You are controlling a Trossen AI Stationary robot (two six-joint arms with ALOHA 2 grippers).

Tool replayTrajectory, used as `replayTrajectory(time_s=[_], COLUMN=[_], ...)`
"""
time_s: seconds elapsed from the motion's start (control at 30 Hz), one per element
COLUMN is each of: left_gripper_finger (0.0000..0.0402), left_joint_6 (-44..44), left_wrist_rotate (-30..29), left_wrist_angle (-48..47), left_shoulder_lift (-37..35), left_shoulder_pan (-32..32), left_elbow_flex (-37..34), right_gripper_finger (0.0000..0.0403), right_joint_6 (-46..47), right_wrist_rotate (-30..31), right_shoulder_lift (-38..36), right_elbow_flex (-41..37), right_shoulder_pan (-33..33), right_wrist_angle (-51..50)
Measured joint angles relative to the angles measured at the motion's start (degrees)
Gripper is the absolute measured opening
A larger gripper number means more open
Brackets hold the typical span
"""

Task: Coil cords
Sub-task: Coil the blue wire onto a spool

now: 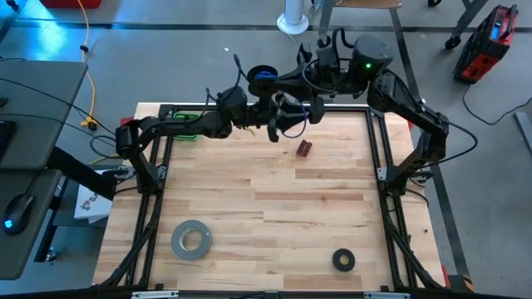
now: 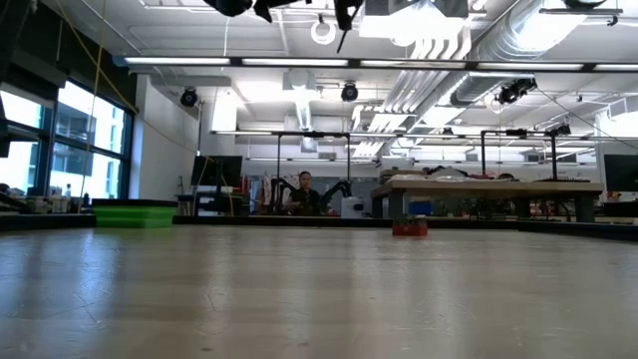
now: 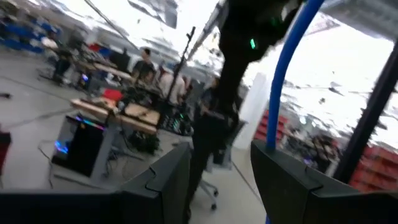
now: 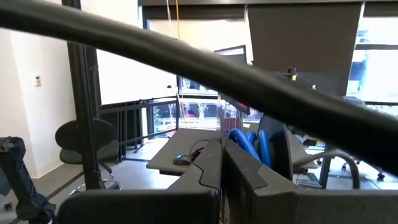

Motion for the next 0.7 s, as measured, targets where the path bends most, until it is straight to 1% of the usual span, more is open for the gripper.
replayTrajectory(time_s=[0.13, 0.2, 0.37, 0.43, 0.57, 0.7], left_gripper_finger=[0.0166, 0.0166, 0.0166, 0.0166, 0.0166, 0.0166], left_joint_6=[0.74, 2.83, 7.92, 9.64, 9.16, 10.10], left_wrist_rotate=[2.16, 3.58, 4.54, 5.35, 11.21, 10.71], left_wrist_angle=[-1.90, -4.10, -14.97, -17.65, -17.35, -17.53], left_shoulder_lift=[-0.05, -0.50, -3.05, -4.34, -5.36, -4.72], left_shoulder_pan=[-0.42, -0.14, 2.22, 2.93, 3.42, 1.92], left_elbow_flex=[-0.06, -0.06, -0.09, -0.09, -0.09, -0.09], right_gripper_finger=[0.0000, 0.0000, 0.0000, 0.0000, 0.0000, 0.0000], right_joint_6=[0.96, 2.24, 2.54, 2.17, 2.12, 1.96], right_wrist_rotate=[-0.82, -2.65, -3.55, -3.94, -3.96, -3.96], right_shoulder_lift=[0.07, -0.03, -0.46, -0.50, -0.50, -0.50], right_elbow_flex=[-0.01, -0.01, -0.01, -0.01, -0.01, -0.01], right_shoulder_pan=[0.00, 0.00, 0.78, 1.01, 1.03, 1.01], right_wrist_angle=[-0.12, 0.39, 0.37, 0.12, 0.02, 0.03])
